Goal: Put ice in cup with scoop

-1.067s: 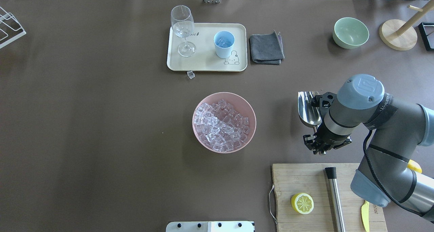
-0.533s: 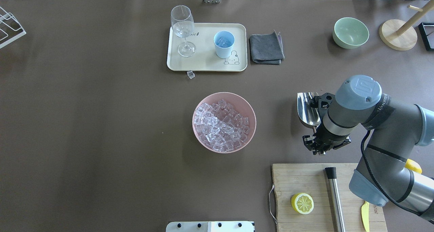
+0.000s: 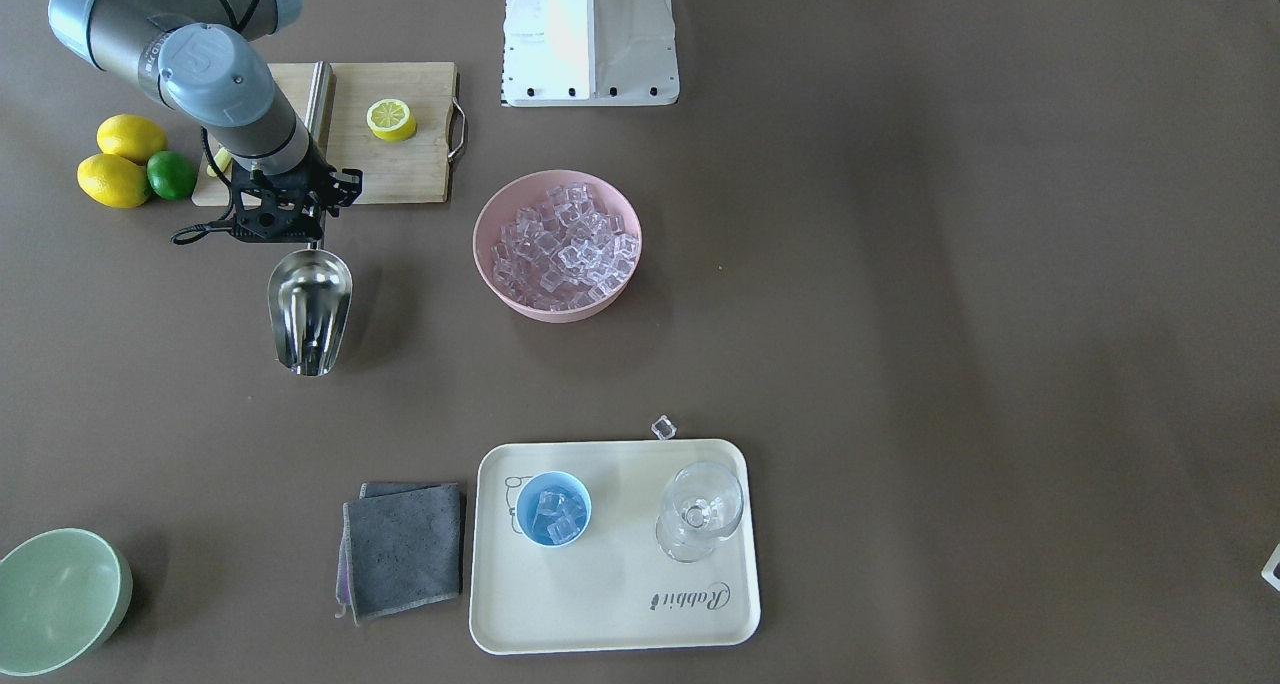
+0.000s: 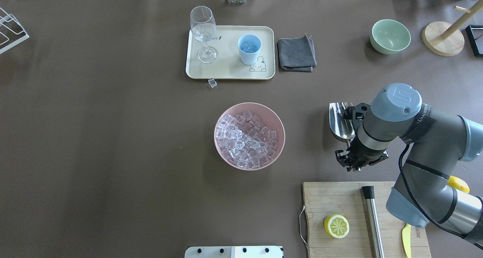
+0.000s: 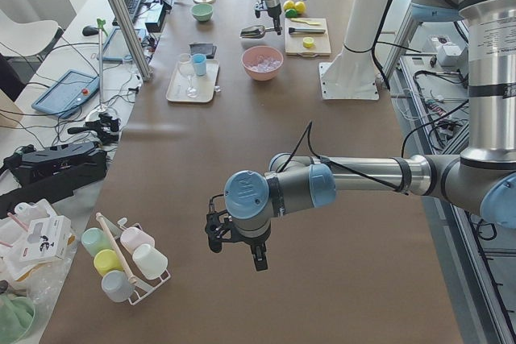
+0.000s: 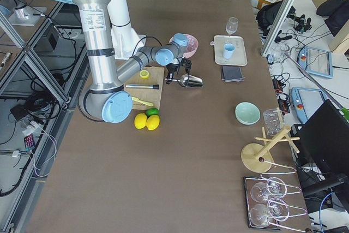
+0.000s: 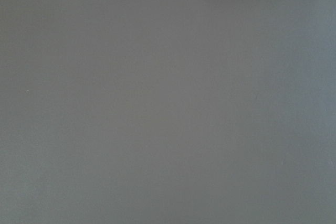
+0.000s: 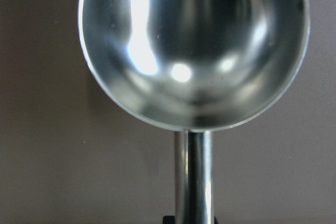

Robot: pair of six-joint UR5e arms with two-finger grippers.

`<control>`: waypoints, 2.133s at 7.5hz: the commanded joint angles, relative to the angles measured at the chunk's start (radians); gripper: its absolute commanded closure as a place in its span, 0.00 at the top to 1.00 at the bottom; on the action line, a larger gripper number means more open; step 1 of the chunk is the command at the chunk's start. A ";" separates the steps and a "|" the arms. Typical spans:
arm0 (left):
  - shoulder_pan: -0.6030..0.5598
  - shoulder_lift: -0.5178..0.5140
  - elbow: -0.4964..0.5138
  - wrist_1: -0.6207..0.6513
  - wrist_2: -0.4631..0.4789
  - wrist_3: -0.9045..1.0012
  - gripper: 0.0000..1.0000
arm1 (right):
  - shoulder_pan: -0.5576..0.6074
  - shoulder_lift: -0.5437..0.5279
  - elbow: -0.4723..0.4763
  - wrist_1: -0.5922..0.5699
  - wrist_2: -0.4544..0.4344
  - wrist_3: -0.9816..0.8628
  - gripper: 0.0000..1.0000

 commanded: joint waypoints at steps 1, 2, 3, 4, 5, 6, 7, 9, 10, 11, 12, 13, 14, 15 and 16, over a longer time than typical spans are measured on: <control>-0.003 0.001 0.001 0.000 0.000 0.000 0.99 | 0.000 -0.001 -0.044 0.092 0.002 0.006 0.00; -0.003 0.001 -0.001 0.000 0.000 0.000 0.98 | 0.000 -0.001 -0.045 0.094 0.007 -0.003 0.03; -0.003 0.001 -0.002 0.000 0.000 0.000 0.98 | 0.000 0.000 -0.051 0.094 -0.002 -0.014 0.51; -0.004 0.004 -0.005 0.000 0.000 0.000 0.99 | 0.000 0.002 -0.051 0.094 -0.004 -0.011 0.97; -0.004 0.005 -0.013 0.015 0.000 0.002 0.99 | 0.000 0.002 -0.049 0.094 0.001 -0.012 1.00; -0.003 0.005 -0.025 0.044 0.002 0.005 0.99 | 0.000 0.002 -0.048 0.094 0.004 -0.012 1.00; -0.003 0.005 -0.033 0.058 0.002 0.008 0.99 | 0.000 0.002 -0.046 0.093 0.005 -0.012 1.00; -0.001 0.004 -0.039 0.061 0.002 0.008 0.99 | 0.000 0.000 -0.045 0.093 0.005 -0.014 1.00; -0.003 0.005 -0.039 0.061 0.002 0.008 0.99 | 0.000 0.000 -0.043 0.091 0.005 -0.014 1.00; -0.003 0.005 -0.039 0.061 0.002 0.008 0.99 | 0.005 -0.001 -0.040 0.089 0.005 -0.014 1.00; -0.003 0.005 -0.039 0.061 0.002 0.008 0.99 | 0.018 -0.004 -0.026 0.085 0.005 -0.014 1.00; -0.003 0.005 -0.039 0.061 0.002 0.008 0.99 | 0.034 -0.004 -0.014 0.083 0.005 -0.014 1.00; -0.003 0.005 -0.039 0.061 0.002 0.008 0.99 | 0.055 -0.003 -0.012 0.082 0.007 -0.014 1.00; -0.003 0.005 -0.039 0.063 0.002 0.008 0.99 | 0.084 -0.009 0.001 0.082 0.005 -0.020 1.00; -0.001 0.005 -0.040 0.075 0.002 0.008 0.99 | 0.125 -0.012 0.003 0.080 0.008 -0.044 1.00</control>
